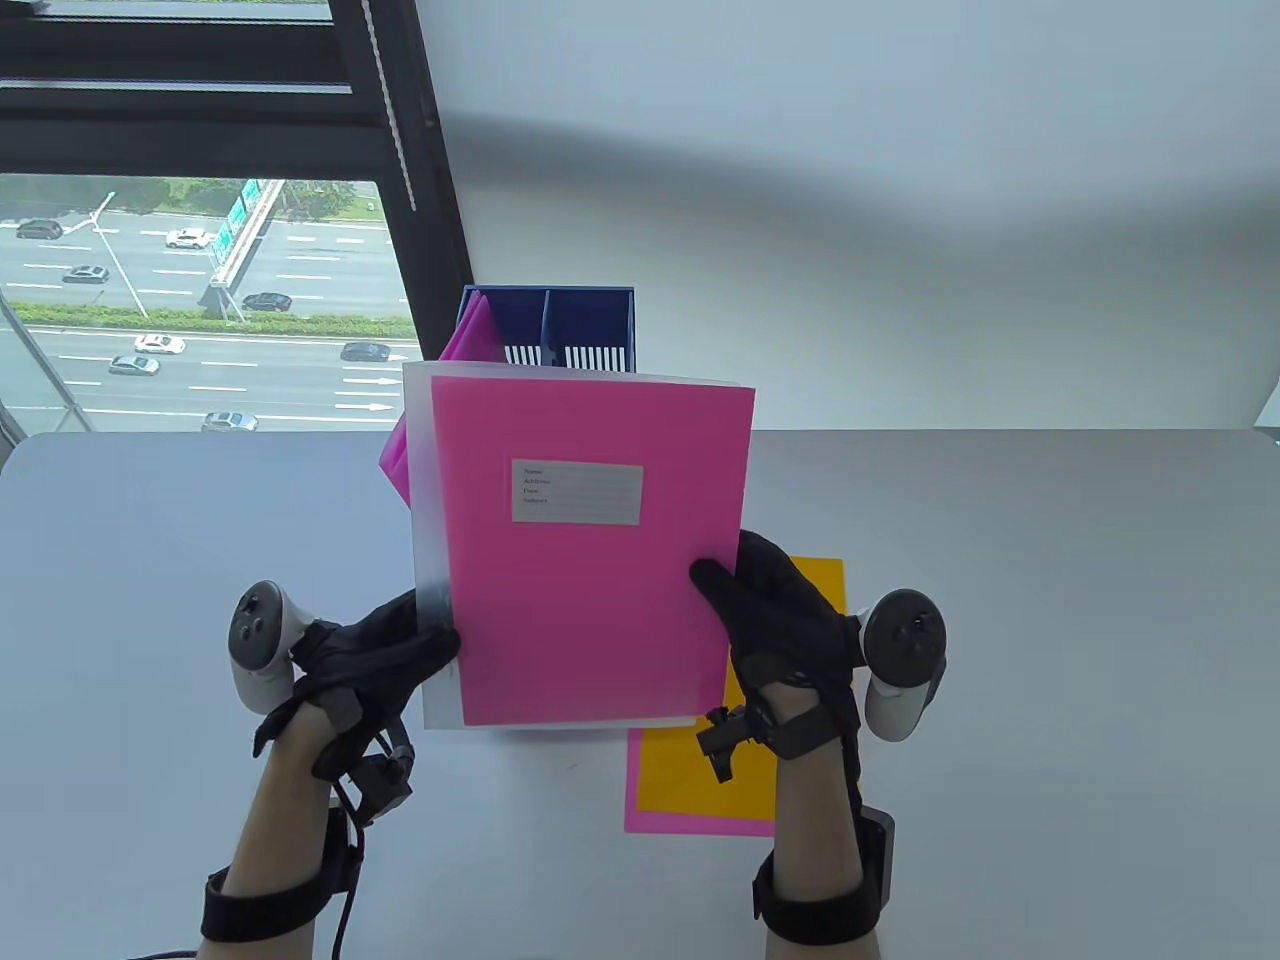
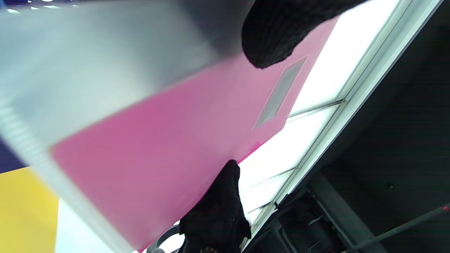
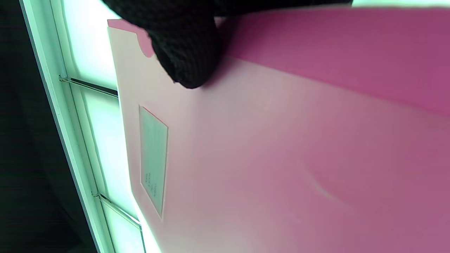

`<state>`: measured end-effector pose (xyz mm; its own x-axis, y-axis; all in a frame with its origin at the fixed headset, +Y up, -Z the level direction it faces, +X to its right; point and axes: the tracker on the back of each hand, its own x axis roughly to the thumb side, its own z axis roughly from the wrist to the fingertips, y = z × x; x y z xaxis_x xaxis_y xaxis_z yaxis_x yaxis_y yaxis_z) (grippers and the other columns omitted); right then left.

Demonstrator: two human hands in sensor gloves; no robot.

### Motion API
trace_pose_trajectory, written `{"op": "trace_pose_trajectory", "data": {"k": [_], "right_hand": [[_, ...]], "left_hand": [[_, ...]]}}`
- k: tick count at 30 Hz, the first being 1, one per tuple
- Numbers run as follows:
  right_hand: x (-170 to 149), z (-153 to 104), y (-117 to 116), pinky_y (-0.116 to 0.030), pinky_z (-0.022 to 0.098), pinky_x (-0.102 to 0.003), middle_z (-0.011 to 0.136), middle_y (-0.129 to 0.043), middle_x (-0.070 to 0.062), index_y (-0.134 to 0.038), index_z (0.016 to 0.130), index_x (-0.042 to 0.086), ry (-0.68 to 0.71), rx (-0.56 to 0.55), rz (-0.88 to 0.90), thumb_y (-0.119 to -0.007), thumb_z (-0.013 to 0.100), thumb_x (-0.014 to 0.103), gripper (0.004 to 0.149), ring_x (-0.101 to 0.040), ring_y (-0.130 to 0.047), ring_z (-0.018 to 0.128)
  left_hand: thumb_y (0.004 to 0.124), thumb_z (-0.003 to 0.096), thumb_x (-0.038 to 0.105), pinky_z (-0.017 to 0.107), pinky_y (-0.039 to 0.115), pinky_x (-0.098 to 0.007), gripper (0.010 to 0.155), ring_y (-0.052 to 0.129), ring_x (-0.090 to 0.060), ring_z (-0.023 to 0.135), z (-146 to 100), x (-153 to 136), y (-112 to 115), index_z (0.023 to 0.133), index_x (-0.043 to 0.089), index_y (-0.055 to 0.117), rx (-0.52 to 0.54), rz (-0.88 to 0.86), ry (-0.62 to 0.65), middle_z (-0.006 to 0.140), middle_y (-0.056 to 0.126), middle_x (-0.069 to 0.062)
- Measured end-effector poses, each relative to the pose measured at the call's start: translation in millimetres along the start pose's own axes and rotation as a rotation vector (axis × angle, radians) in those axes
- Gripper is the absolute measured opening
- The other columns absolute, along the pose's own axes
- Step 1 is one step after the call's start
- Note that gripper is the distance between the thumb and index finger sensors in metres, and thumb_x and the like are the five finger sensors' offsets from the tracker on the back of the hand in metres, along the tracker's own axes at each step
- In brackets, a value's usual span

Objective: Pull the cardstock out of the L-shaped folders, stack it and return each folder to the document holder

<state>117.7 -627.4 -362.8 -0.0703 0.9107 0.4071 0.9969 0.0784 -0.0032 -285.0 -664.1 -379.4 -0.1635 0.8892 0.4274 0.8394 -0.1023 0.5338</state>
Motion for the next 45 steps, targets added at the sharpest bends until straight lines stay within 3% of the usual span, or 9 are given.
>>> {"op": "trace_pose_trajectory", "data": {"k": [6,10,12,14,17,26,33,40,45], "right_hand": [[-1.3,1.1,-5.3,-0.064,0.074,-0.048,0.08,-0.095,0.004,-0.08,0.094,0.026,-0.001,0.033,-0.013,-0.089,0.056,0.036,0.041,-0.016,-0.103,0.057],[-1.7,2.7,-13.3,-0.064,0.074,-0.048,0.08,-0.095,0.004,-0.081,0.094,0.026,-0.005,0.078,-0.025,-0.089,0.056,0.037,0.04,-0.016,-0.103,0.058],[-2.9,3.7,-21.7,-0.063,0.074,-0.048,0.08,-0.095,0.004,-0.081,0.094,0.026,-0.014,0.114,-0.036,-0.089,0.056,0.037,0.04,-0.017,-0.102,0.058],[-5.5,3.1,-25.6,-0.062,0.074,-0.048,0.082,-0.093,0.005,-0.079,0.095,0.027,-0.038,0.109,-0.04,-0.088,0.056,0.037,0.041,-0.016,-0.102,0.06],[-7.6,3.0,-28.4,-0.061,0.075,-0.049,0.084,-0.093,0.004,-0.078,0.096,0.027,-0.048,0.099,-0.023,-0.088,0.057,0.037,0.041,-0.018,-0.101,0.063],[4.7,-8.2,-44.2,-0.061,0.076,-0.047,0.094,-0.086,0.005,-0.069,0.103,0.029,0.066,-0.164,-0.346,-0.091,0.056,0.038,0.052,-0.013,-0.099,0.067],[12.7,-22.0,-60.1,-0.069,0.073,-0.04,0.097,-0.082,0.004,-0.066,0.103,0.031,0.3,-0.392,-0.609,-0.096,0.052,0.038,0.06,-0.009,-0.104,0.061],[19.3,-29.3,-68.5,-0.067,0.073,-0.041,0.104,-0.073,0.004,-0.061,0.103,0.032,0.403,-0.454,-0.763,-0.095,0.054,0.039,0.061,-0.01,-0.103,0.065],[18.2,-21.1,-59.3,-0.066,0.074,-0.045,0.101,-0.078,0.004,-0.071,0.097,0.032,0.289,-0.355,-0.604,-0.092,0.055,0.041,0.048,-0.013,-0.102,0.067]], "left_hand": [[0.07,0.0629,0.045,0.075,0.062,-0.056,0.059,0.095,-0.032,0.083,-5.4,-5.5,-5.7,0.114,0.02,0.055,0.1,-0.208,0.034,0.099,0.079,-0.004],[0.07,0.0633,0.047,0.075,0.061,-0.056,0.062,0.092,-0.033,0.085,-4.0,-5.7,-1.9,0.116,0.02,0.051,0.111,-0.213,0.023,0.102,0.076,-0.005],[0.069,0.0634,0.046,0.074,0.064,-0.055,0.058,0.095,-0.032,0.083,-0.7,-6.8,3.0,0.115,0.021,0.055,0.078,-0.157,-0.008,0.1,0.078,-0.008],[0.07,0.0633,0.043,0.072,0.069,-0.053,0.045,0.099,-0.028,0.079,0.6,-8.9,5.8,0.104,0.024,0.072,0.068,-0.146,-0.018,0.093,0.086,-0.004],[0.071,0.063,0.04,0.072,0.07,-0.051,0.044,0.1,-0.029,0.077,-0.1,-9.7,4.4,0.103,0.023,0.074,0.097,-0.158,-0.038,0.091,0.088,-0.003],[0.072,0.0624,0.039,0.072,0.07,-0.051,0.044,0.1,-0.029,0.077,0.0,-12.0,8.8,0.103,0.021,0.074,0.162,-0.156,-0.048,0.09,0.088,-0.006],[0.072,0.0624,0.038,0.073,0.069,-0.051,0.044,0.099,-0.03,0.078,0.2,-13.6,11.9,0.103,0.02,0.074,0.204,-0.166,-0.064,0.09,0.088,-0.007],[0.072,0.0625,0.039,0.073,0.069,-0.051,0.044,0.099,-0.03,0.078,0.2,-12.5,15.6,0.103,0.02,0.074,0.213,-0.188,-0.064,0.09,0.088,-0.007],[0.072,0.0626,0.04,0.073,0.069,-0.051,0.045,0.1,-0.029,0.078,-1.8,-12.7,10.3,0.103,0.021,0.073,0.2,-0.163,-0.079,0.09,0.088,-0.006]]}}
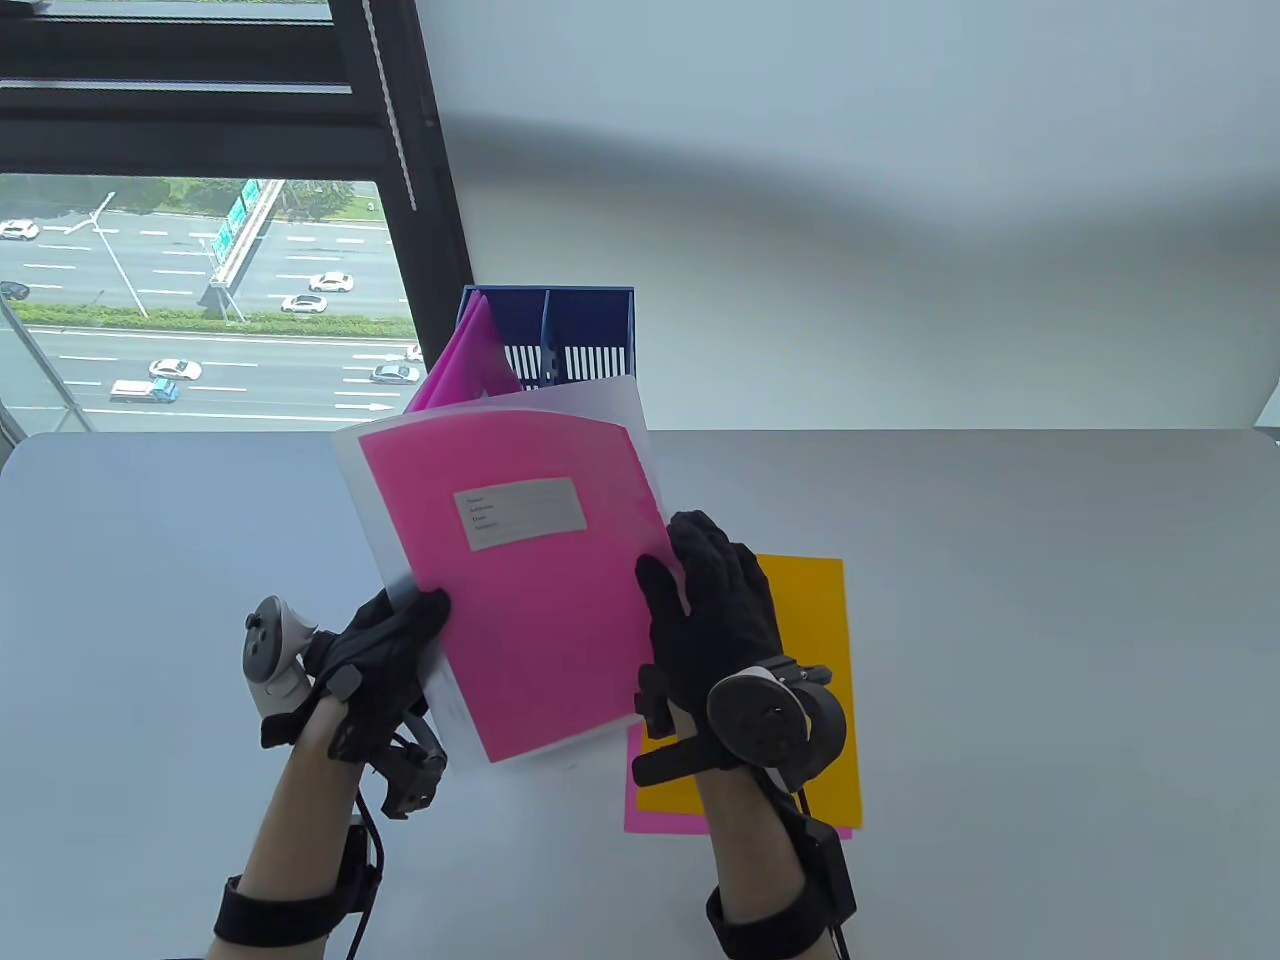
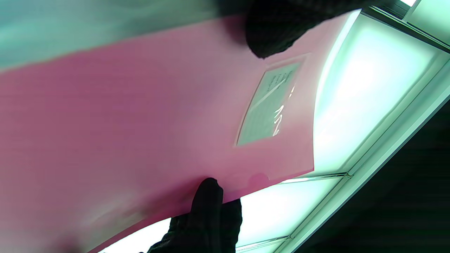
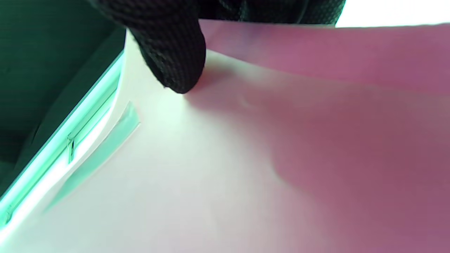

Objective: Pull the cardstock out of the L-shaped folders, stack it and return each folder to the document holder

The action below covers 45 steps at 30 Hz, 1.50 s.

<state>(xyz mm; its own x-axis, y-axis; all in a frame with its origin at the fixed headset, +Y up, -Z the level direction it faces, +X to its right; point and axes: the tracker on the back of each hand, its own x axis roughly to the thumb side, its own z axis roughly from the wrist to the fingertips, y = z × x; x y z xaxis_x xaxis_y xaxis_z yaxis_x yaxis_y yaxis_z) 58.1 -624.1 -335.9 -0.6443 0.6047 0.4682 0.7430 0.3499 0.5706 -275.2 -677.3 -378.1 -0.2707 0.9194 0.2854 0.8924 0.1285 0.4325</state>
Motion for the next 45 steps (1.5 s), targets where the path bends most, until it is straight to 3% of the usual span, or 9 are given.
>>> {"op": "trace_pose_trajectory", "data": {"k": [6,11,15,21,25,30,34,37,45], "right_hand": [[0.1,10.5,6.7,-0.062,0.073,-0.05,0.099,-0.082,-0.002,-0.079,0.094,0.029,-0.072,0.152,0.194,-0.091,0.055,0.04,0.042,-0.019,-0.098,0.07],[-3.0,17.4,11.6,-0.058,0.074,-0.053,0.101,-0.08,-0.006,-0.083,0.093,0.027,-0.139,0.345,0.471,-0.079,0.061,0.047,0.038,-0.024,-0.092,0.075],[-6.7,19.6,9.9,-0.053,0.075,-0.056,0.101,-0.081,-0.008,-0.086,0.092,0.024,-0.193,0.508,0.783,-0.071,0.063,0.051,0.042,-0.029,-0.088,0.075],[-13.7,18.7,3.7,-0.052,0.075,-0.056,0.101,-0.08,-0.008,-0.084,0.092,0.023,-0.281,0.656,0.95,-0.069,0.065,0.05,0.042,-0.029,-0.087,0.075],[-17.1,21.6,7.2,-0.055,0.074,-0.055,0.102,-0.078,-0.009,-0.078,0.098,0.027,-0.274,0.653,0.854,-0.075,0.064,0.042,0.037,-0.027,-0.089,0.076],[-11.2,25.3,18.7,-0.062,0.072,-0.052,0.096,-0.086,-0.007,-0.083,0.094,0.032,-0.223,0.501,0.579,-0.089,0.058,0.036,0.037,-0.023,-0.098,0.069],[-2.0,24.1,24.1,-0.067,0.071,-0.047,0.088,-0.093,-0.004,-0.087,0.089,0.034,-0.151,0.356,0.343,-0.094,0.053,0.04,0.037,-0.017,-0.103,0.06],[2.8,22.3,23.0,-0.067,0.07,-0.046,0.086,-0.095,-0.006,-0.087,0.089,0.03,-0.085,0.297,0.273,-0.088,0.055,0.043,0.036,-0.017,-0.104,0.056],[6.2,18.1,14.0,-0.065,0.072,-0.046,0.088,-0.09,-0.005,-0.08,0.093,0.028,-0.055,0.308,0.203,-0.069,0.062,0.043,0.036,-0.016,-0.101,0.054]], "left_hand": [[0.071,0.0628,0.04,0.073,0.07,-0.05,0.044,0.1,-0.028,0.078,-1.2,2.8,-2.6,0.103,0.022,0.073,0.02,0.026,0.007,0.09,0.088,-0.005],[0.071,0.0628,0.04,0.073,0.07,-0.05,0.044,0.1,-0.028,0.077,-2.7,5.1,-7.6,0.103,0.022,0.074,0.025,0.032,0.012,0.09,0.088,-0.005],[0.071,0.0626,0.041,0.073,0.07,-0.05,0.044,0.101,-0.027,0.077,-1.9,8.4,-9.6,0.102,0.023,0.074,-0.013,0.011,0.04,0.089,0.089,-0.004],[0.072,0.0624,0.041,0.073,0.071,-0.05,0.043,0.102,-0.026,0.076,-1.8,14.8,-11.2,0.102,0.024,0.075,-0.072,0.029,0.067,0.089,0.09,-0.004],[0.072,0.0624,0.042,0.073,0.071,-0.049,0.043,0.102,-0.026,0.076,-1.8,14.3,-12.2,0.102,0.024,0.076,-0.093,0.022,0.068,0.088,0.09,-0.004],[0.072,0.0624,0.041,0.073,0.071,-0.05,0.043,0.102,-0.026,0.075,-1.6,13.1,-11.0,0.102,0.023,0.076,-0.081,0.025,0.06,0.088,0.09,-0.004],[0.072,0.0625,0.041,0.073,0.071,-0.049,0.043,0.102,-0.027,0.075,-1.3,11.8,-11.3,0.102,0.023,0.076,-0.083,0.024,0.06,0.088,0.09,-0.004],[0.072,0.0624,0.041,0.072,0.071,-0.049,0.044,0.102,-0.027,0.075,-1.2,11.4,-11.8,0.102,0.023,0.076,-0.084,0.019,0.061,0.088,0.09,-0.004],[0.073,0.0623,0.04,0.072,0.071,-0.05,0.044,0.103,-0.027,0.074,0.0,12.7,-12.7,0.102,0.022,0.076,-0.108,0.014,0.083,0.087,0.091,-0.005]]}}
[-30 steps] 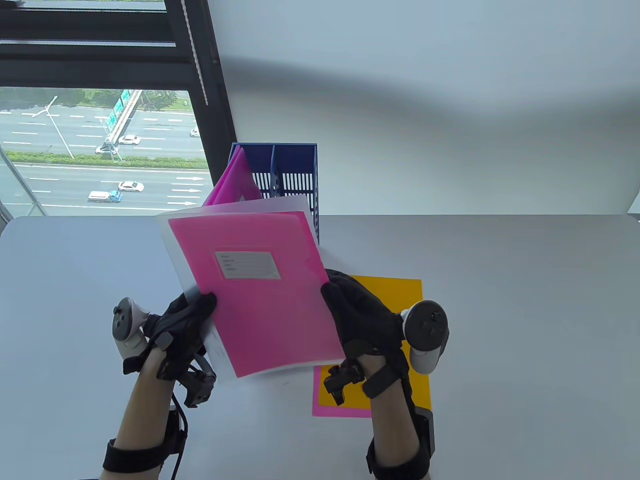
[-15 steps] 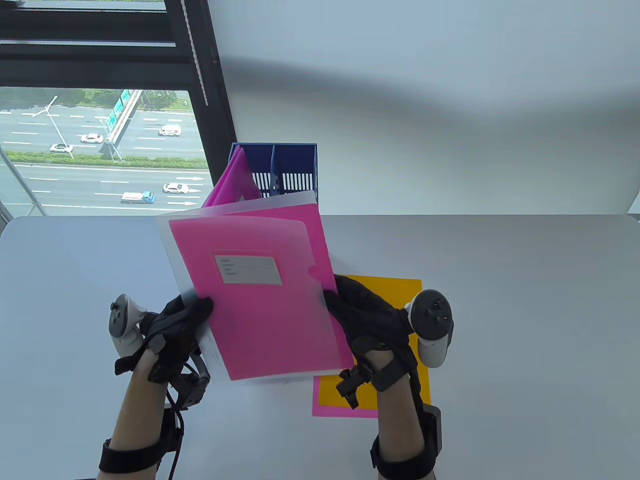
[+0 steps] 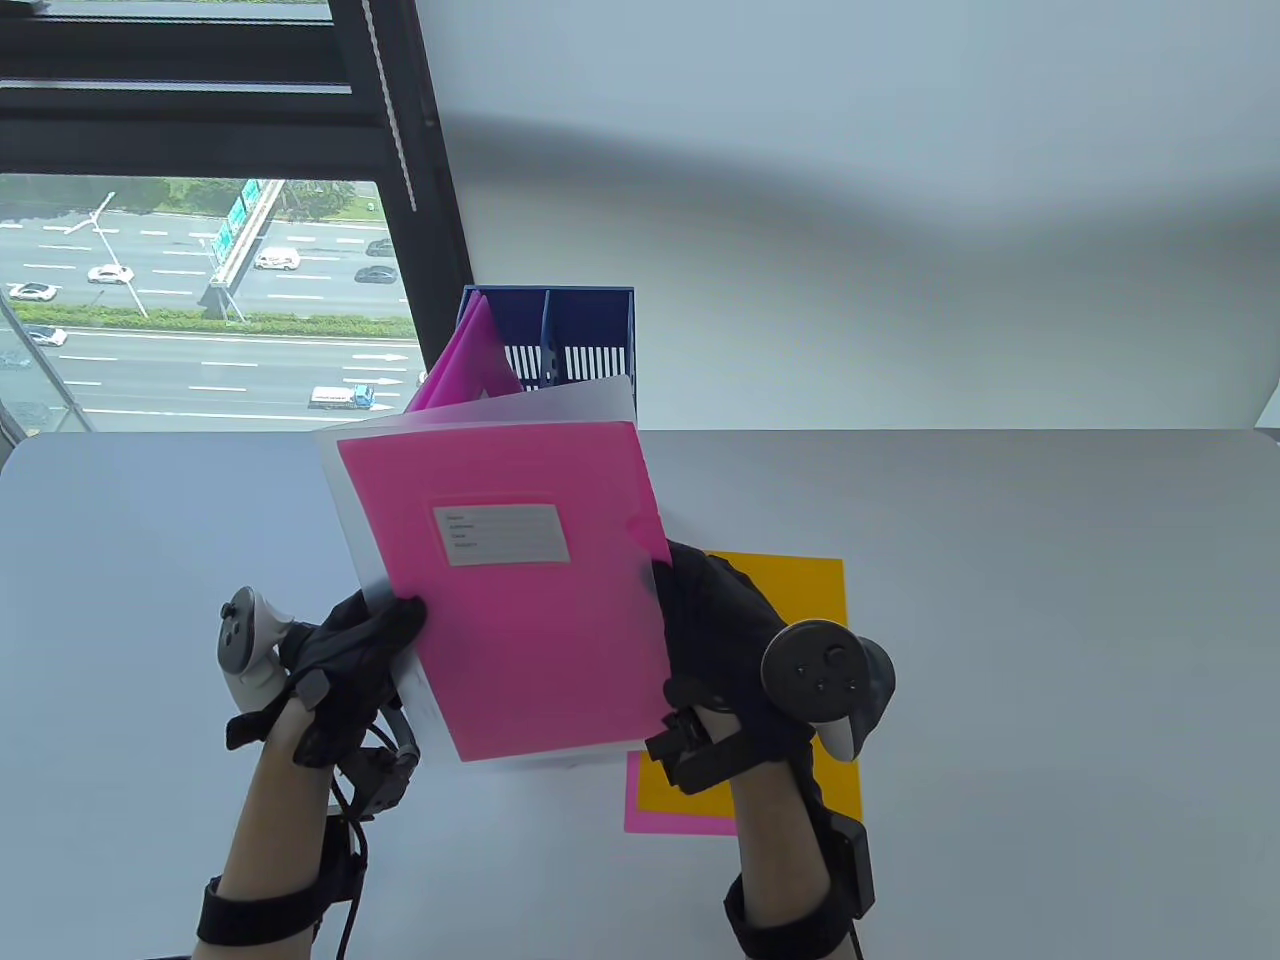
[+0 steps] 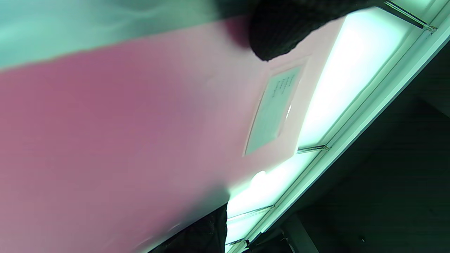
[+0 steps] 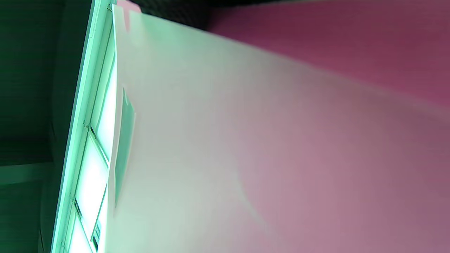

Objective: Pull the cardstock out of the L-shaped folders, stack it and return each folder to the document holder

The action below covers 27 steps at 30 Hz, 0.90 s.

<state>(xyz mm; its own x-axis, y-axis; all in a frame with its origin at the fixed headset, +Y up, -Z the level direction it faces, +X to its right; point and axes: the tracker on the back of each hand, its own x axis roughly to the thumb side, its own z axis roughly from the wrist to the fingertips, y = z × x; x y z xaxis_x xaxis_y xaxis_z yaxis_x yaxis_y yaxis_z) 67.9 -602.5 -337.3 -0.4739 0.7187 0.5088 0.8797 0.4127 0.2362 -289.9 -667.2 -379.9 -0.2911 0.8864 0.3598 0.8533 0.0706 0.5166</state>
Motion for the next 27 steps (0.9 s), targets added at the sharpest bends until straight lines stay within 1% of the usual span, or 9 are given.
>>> {"op": "trace_pose_trajectory", "data": {"k": [5,13,15,18,19,22,27], "right_hand": [[3.3,-2.0,1.7,-0.068,0.07,-0.045,0.082,-0.093,-0.004,-0.08,0.092,0.027,0.035,-0.053,-0.057,-0.068,0.062,0.044,0.036,-0.014,-0.102,0.048],[5.5,-4.9,14.7,-0.069,0.069,-0.045,0.074,-0.096,-0.003,-0.08,0.092,0.027,0.066,-0.149,-0.164,-0.069,0.061,0.044,0.037,-0.013,-0.101,0.045],[3.2,-5.9,25.4,-0.07,0.068,-0.044,0.072,-0.096,-0.002,-0.081,0.091,0.026,0.063,-0.207,-0.188,-0.07,0.061,0.044,0.037,-0.012,-0.101,0.042],[-2.0,-7.4,40.8,-0.071,0.067,-0.044,0.069,-0.097,-0.003,-0.082,0.091,0.025,0.052,-0.251,-0.181,-0.071,0.061,0.043,0.037,-0.012,-0.1,0.039],[-4.6,-8.7,48.5,-0.071,0.066,-0.044,0.069,-0.097,-0.003,-0.082,0.091,0.025,0.049,-0.289,-0.192,-0.072,0.06,0.043,0.037,-0.012,-0.1,0.038],[-11.5,-12.7,68.4,-0.071,0.066,-0.044,0.068,-0.098,-0.002,-0.083,0.091,0.025,0.035,-0.356,-0.236,-0.074,0.06,0.043,0.037,-0.012,-0.099,0.036],[-25.6,-20.8,97.5,-0.072,0.065,-0.044,0.066,-0.099,0.0,-0.084,0.091,0.024,-0.018,-0.45,-0.313,-0.078,0.059,0.042,0.037,-0.011,-0.098,0.032]], "left_hand": [[0.073,0.0621,0.04,0.072,0.071,-0.05,0.044,0.103,-0.028,0.074,0.1,0.7,-0.2,0.102,0.021,0.076,-0.009,0.001,0.01,0.087,0.091,-0.005],[0.073,0.0618,0.039,0.072,0.071,-0.05,0.044,0.103,-0.028,0.074,1.5,2.6,3.9,0.102,0.02,0.076,-0.029,0.023,0.02,0.088,0.091,-0.006],[0.073,0.0617,0.039,0.072,0.071,-0.05,0.044,0.103,-0.028,0.074,-0.4,4.6,0.2,0.102,0.021,0.076,-0.021,0.038,0.023,0.088,0.091,-0.005],[0.073,0.0618,0.038,0.072,0.072,-0.05,0.044,0.103,-0.028,0.074,-2.7,6.8,-4.1,0.102,0.021,0.076,-0.019,0.024,0.035,0.087,0.091,-0.005],[0.073,0.0619,0.038,0.072,0.071,-0.05,0.044,0.103,-0.028,0.074,-3.8,8.0,-5.8,0.102,0.021,0.076,-0.014,0.023,0.039,0.087,0.091,-0.005],[0.073,0.0618,0.039,0.072,0.072,-0.05,0.044,0.103,-0.027,0.074,-5.9,10.5,-10.6,0.102,0.021,0.076,-0.002,0.041,0.044,0.087,0.091,-0.005],[0.073,0.0617,0.039,0.072,0.072,-0.05,0.044,0.103,-0.027,0.073,-9.6,12.6,-17.8,0.102,0.021,0.076,0.018,0.044,0.048,0.087,0.091,-0.005]]}}
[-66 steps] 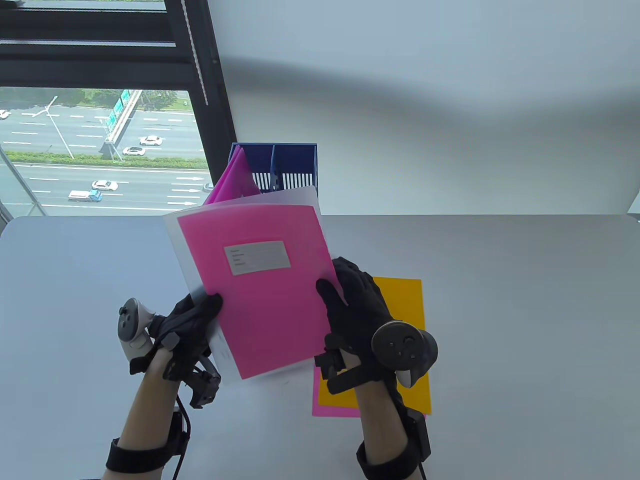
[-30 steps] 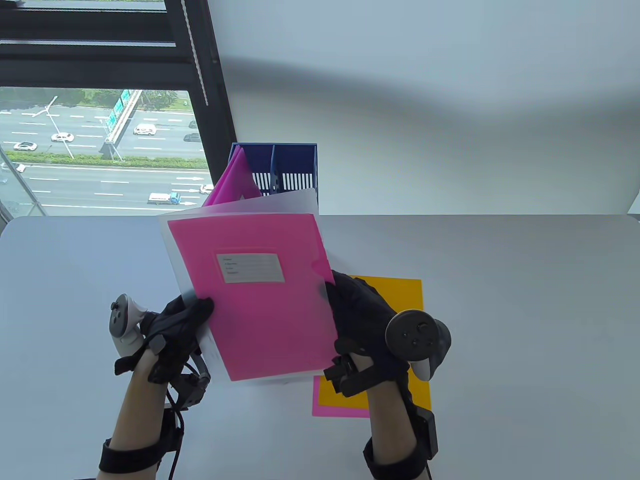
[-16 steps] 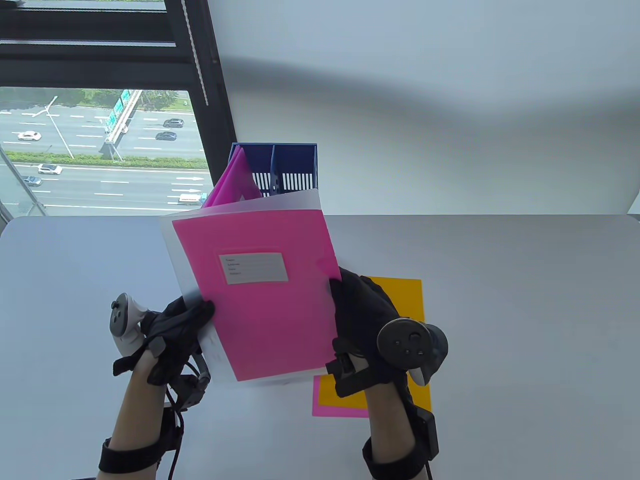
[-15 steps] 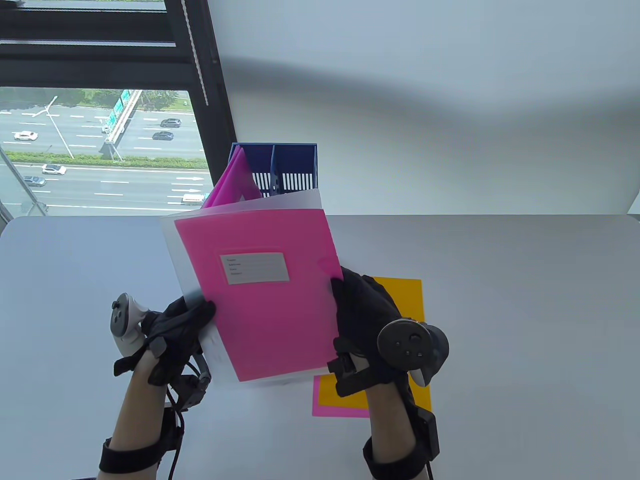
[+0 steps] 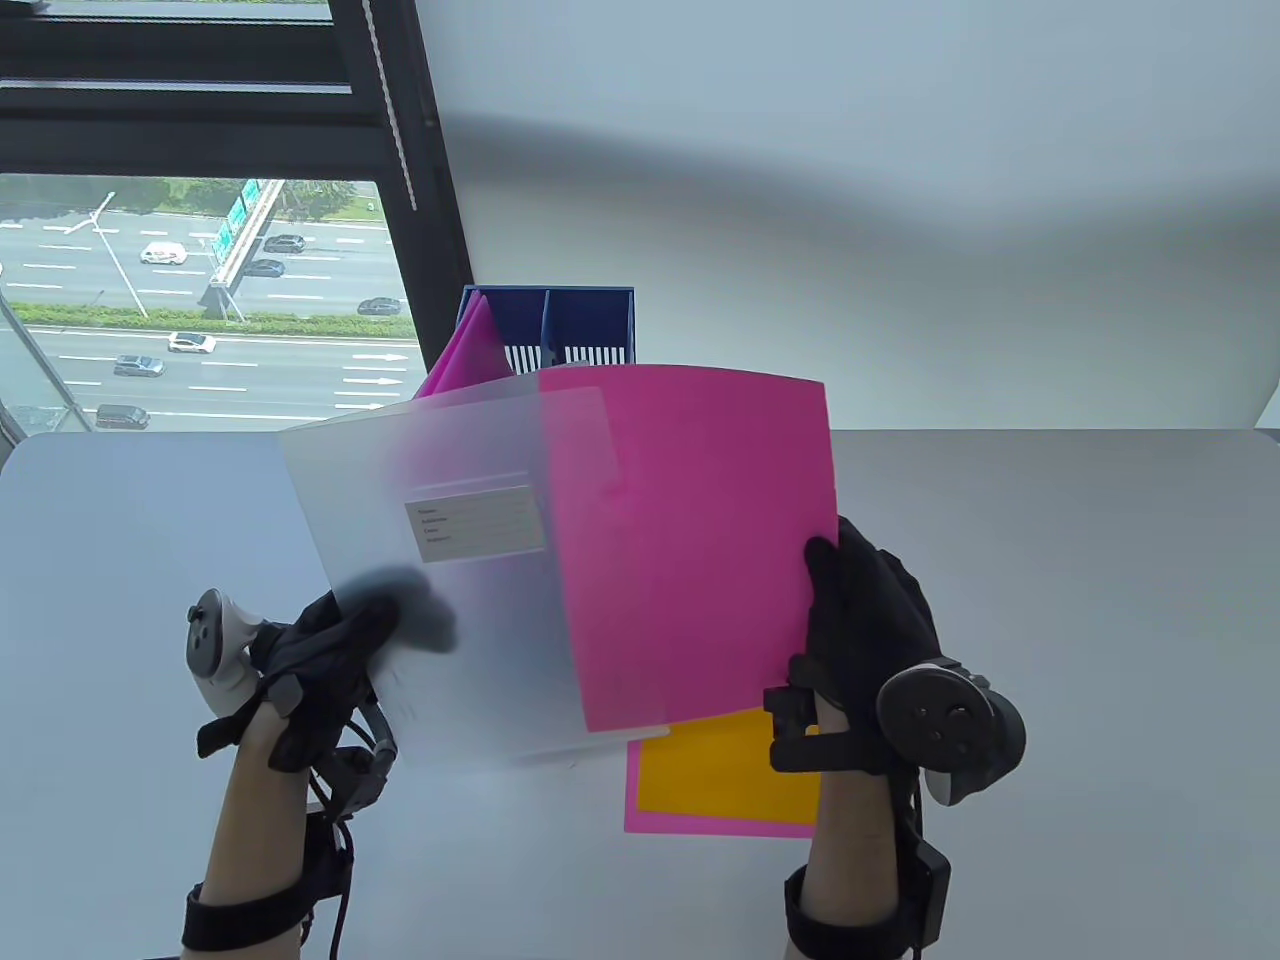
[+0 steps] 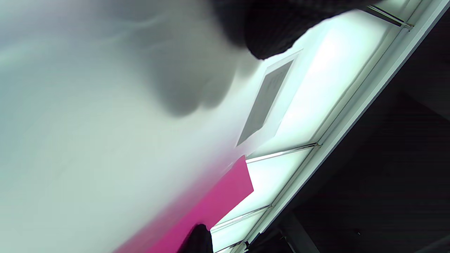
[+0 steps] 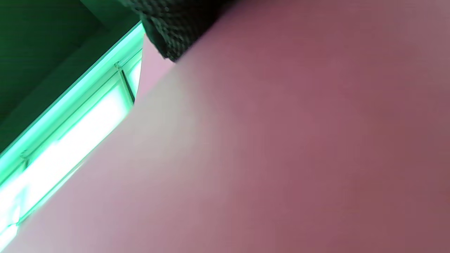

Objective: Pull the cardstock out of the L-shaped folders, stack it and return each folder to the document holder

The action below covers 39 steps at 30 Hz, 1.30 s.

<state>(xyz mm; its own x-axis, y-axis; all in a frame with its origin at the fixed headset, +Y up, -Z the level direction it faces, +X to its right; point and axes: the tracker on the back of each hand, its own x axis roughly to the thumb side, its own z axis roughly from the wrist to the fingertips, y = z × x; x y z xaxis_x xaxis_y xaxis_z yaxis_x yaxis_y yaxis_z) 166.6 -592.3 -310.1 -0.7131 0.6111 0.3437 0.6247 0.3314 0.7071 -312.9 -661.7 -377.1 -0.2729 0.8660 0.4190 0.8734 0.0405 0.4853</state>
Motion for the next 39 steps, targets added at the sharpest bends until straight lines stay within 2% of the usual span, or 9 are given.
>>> {"op": "trace_pose_trajectory", "data": {"k": [4,7,11,13,17,24,30,33,39], "right_hand": [[-22.3,0.7,19.5,-0.073,0.064,-0.043,0.064,-0.1,0.0,-0.085,0.091,0.023,-0.055,-0.066,-0.127,-0.081,0.058,0.041,0.038,-0.009,-0.095,0.028],[-40.0,-0.1,29.2,-0.075,0.063,-0.042,0.063,-0.101,0.001,-0.085,0.091,0.023,-0.117,-0.072,-0.233,-0.082,0.058,0.041,0.038,-0.007,-0.094,0.025],[-70.2,-3.3,28.0,-0.075,0.062,-0.041,0.062,-0.101,0.001,-0.086,0.09,0.023,-0.233,-0.006,-0.298,-0.083,0.057,0.041,0.038,-0.008,-0.094,0.024],[-86.2,-6.2,20.6,-0.075,0.061,-0.042,0.061,-0.102,0.0,-0.087,0.09,0.021,-0.3,0.032,-0.254,-0.084,0.057,0.04,0.038,-0.008,-0.094,0.023],[-115.5,-15.5,-5.9,-0.076,0.061,-0.042,0.06,-0.102,0.0,-0.087,0.09,0.02,-0.451,0.205,-0.234,-0.084,0.057,0.04,0.038,-0.008,-0.094,0.022],[-141.2,-36.5,-53.6,-0.076,0.06,-0.042,0.061,-0.102,0.0,-0.085,0.091,0.019,-0.588,0.409,-0.182,-0.084,0.057,0.04,0.04,-0.008,-0.094,0.022],[-144.9,-52.2,-82.3,-0.07,0.065,-0.046,0.069,-0.098,-0.001,-0.078,0.098,0.019,-0.629,0.504,-0.307,-0.089,0.055,0.04,0.05,-0.012,-0.096,0.033],[-140.4,-56.3,-91.1,-0.061,0.07,-0.05,0.083,-0.091,-0.003,-0.07,0.104,0.021,-0.647,0.566,-0.479,-0.091,0.053,0.043,0.06,-0.018,-0.095,0.05],[-135.3,-61.3,-103.8,-0.053,0.074,-0.053,0.09,-0.086,-0.003,-0.076,0.101,0.025,-0.637,0.647,-0.639,-0.092,0.052,0.048,0.056,-0.023,-0.09,0.064]], "left_hand": [[0.073,0.0618,0.038,0.072,0.072,-0.05,0.044,0.103,-0.028,0.074,-2.5,0.1,-4.9,0.102,0.021,0.076,0.011,-0.052,0.015,0.088,0.091,-0.005],[0.072,0.0617,0.04,0.072,0.071,-0.05,0.044,0.103,-0.027,0.074,-3.6,1.3,-8.1,0.102,0.021,0.076,0.012,-0.045,0.02,0.088,0.091,-0.005],[0.072,0.0618,0.04,0.072,0.072,-0.049,0.044,0.104,-0.027,0.073,-5.4,1.9,-12.0,0.102,0.021,0.076,0.025,-0.069,0.032,0.087,0.091,-0.005],[0.072,0.0618,0.04,0.072,0.072,-0.049,0.044,0.104,-0.027,0.073,-6.1,2.5,-13.4,0.102,0.021,0.077,0.031,-0.069,0.035,0.087,0.091,-0.005],[0.072,0.0618,0.04,0.072,0.072,-0.049,0.044,0.104,-0.026,0.073,-7.5,3.6,-16.5,0.102,0.021,0.076,0.042,-0.069,0.041,0.087,0.091,-0.005],[0.072,0.0617,0.04,0.072,0.072,-0.049,0.044,0.104,-0.026,0.073,-8.0,3.4,-17.2,0.102,0.021,0.077,0.046,-0.071,0.04,0.087,0.091,-0.005],[0.072,0.0618,0.04,0.072,0.072,-0.049,0.044,0.104,-0.027,0.073,-7.9,4.2,-15.9,0.102,0.021,0.076,0.051,-0.077,0.039,0.087,0.091,-0.004],[0.072,0.0618,0.04,0.072,0.072,-0.049,0.044,0.104,-0.026,0.073,-7.9,4.3,-15.7,0.102,0.021,0.076,0.052,-0.075,0.037,0.087,0.091,-0.005],[0.072,0.0618,0.04,0.072,0.072,-0.049,0.044,0.104,-0.026,0.073,-7.8,4.2,-15.4,0.102,0.021,0.076,0.053,-0.077,0.035,0.087,0.091,-0.005]]}}
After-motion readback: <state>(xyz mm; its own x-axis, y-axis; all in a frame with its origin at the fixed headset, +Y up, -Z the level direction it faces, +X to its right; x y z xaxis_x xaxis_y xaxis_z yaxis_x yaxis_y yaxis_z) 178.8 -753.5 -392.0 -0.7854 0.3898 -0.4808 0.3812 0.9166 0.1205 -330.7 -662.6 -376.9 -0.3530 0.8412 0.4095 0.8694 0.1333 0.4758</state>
